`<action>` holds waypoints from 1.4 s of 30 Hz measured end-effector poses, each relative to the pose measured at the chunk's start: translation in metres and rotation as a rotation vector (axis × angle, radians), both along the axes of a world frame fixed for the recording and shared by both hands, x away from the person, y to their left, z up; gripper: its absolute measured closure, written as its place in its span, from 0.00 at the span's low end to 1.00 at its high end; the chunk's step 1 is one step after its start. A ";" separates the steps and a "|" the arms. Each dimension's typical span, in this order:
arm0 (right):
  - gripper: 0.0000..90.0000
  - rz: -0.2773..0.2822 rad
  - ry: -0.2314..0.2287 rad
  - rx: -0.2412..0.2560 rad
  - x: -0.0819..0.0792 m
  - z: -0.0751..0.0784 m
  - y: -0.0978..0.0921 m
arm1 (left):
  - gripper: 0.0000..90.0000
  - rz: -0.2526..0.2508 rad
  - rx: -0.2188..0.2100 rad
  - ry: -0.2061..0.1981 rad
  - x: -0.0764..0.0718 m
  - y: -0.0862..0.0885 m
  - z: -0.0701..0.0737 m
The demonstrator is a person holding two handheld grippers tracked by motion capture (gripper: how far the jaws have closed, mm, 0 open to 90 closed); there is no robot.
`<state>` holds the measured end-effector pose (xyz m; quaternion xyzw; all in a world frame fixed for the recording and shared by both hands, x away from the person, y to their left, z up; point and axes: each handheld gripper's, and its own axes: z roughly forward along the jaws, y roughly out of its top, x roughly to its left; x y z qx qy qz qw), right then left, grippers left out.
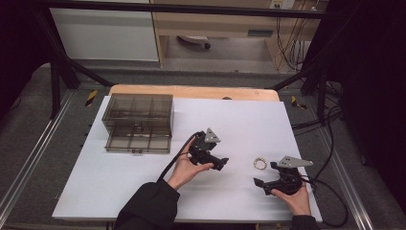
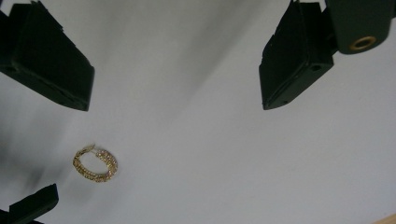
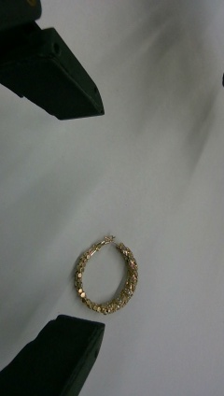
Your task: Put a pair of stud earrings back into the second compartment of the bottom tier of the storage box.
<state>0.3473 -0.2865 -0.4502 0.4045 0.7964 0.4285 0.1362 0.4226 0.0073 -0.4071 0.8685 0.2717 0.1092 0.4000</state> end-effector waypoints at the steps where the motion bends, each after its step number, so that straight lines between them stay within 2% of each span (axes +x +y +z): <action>1: 0.01 0.000 -0.001 0.001 0.000 0.000 0.000 | 0.12 -0.003 0.002 0.003 0.001 -0.004 0.000; 12: 0.01 0.001 0.000 -0.004 0.000 -0.001 0.000 | 0.15 -0.042 0.014 0.031 0.005 -0.056 -0.010; 15: 0.01 0.004 0.001 -0.010 0.000 -0.001 0.000 | 0.16 -0.050 0.031 0.032 0.006 -0.068 -0.013; 22: 0.01 0.002 0.001 -0.010 0.000 -0.001 0.001 | 0.22 -0.049 0.029 0.045 0.010 -0.090 -0.018; 29: 0.01 0.004 0.002 -0.012 0.000 -0.002 0.001 | 0.35 -0.052 0.037 0.037 0.010 -0.108 -0.026; 34: 0.01 0.004 0.002 -0.012 0.000 -0.001 0.001 | 0.48 -0.044 0.030 0.055 0.013 -0.115 -0.033; 42: 0.01 0.003 0.005 -0.013 0.000 -0.001 0.001 | 0.63 -0.052 0.027 0.047 0.014 -0.125 -0.038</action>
